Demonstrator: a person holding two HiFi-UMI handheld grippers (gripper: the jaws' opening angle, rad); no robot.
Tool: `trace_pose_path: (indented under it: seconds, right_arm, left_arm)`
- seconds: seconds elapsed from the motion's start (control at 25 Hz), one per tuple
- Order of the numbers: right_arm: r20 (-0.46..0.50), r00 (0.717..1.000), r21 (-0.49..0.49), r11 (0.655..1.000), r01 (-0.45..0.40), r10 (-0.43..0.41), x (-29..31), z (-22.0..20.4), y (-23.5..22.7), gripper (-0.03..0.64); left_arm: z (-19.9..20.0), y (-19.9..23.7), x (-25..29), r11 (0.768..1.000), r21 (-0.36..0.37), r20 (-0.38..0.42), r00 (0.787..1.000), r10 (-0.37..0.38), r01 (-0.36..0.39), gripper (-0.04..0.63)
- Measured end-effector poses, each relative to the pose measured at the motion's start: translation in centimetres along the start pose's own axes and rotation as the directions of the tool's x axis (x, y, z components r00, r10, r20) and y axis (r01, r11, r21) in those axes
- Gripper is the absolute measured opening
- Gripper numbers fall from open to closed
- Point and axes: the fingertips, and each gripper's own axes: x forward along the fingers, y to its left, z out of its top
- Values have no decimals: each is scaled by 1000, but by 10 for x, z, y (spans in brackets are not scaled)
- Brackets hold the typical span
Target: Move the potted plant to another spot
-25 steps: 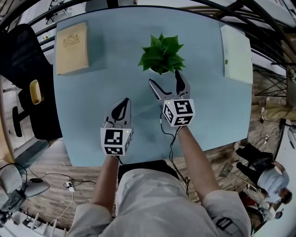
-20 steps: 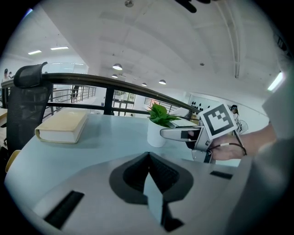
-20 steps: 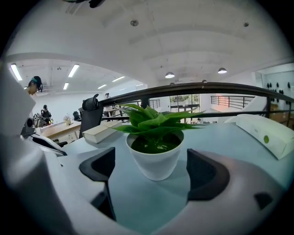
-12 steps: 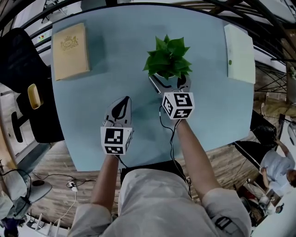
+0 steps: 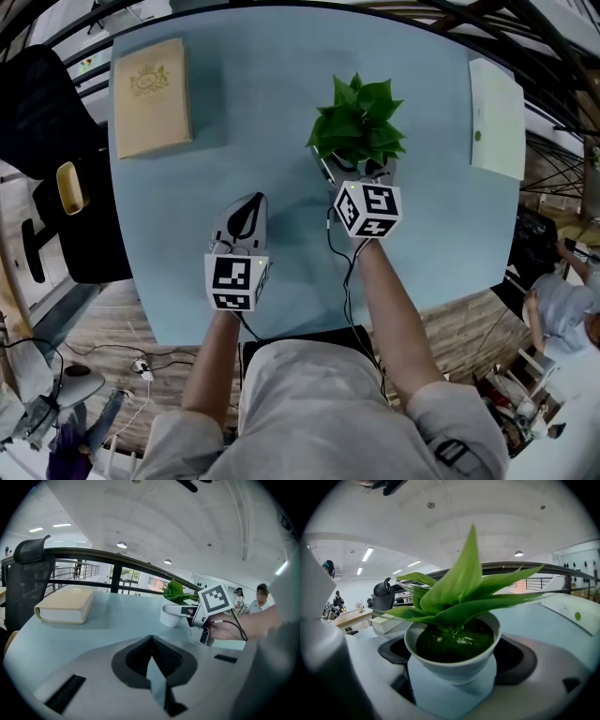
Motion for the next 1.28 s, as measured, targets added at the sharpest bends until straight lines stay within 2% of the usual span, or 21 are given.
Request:
trace_pose_path:
  seconds: [0.32,0.72,1.28]
  right_arm:
    - [-1,999,-12,998,-54,54,-9,1,7,520]
    - [-11,985,-37,984,-175,175,-36,-3,41,517]
    - [-30,924,-53,922,-383,382,-97,-16,92,517]
  left_arm:
    - [3,-3,-3,1000,-12,5,1000,5,-5,11]
    - [8,-17,-21,999,-8,30,999,36,-36,11]
    - [-17,-33,-59,989,-37,26,989,146,-145,11]
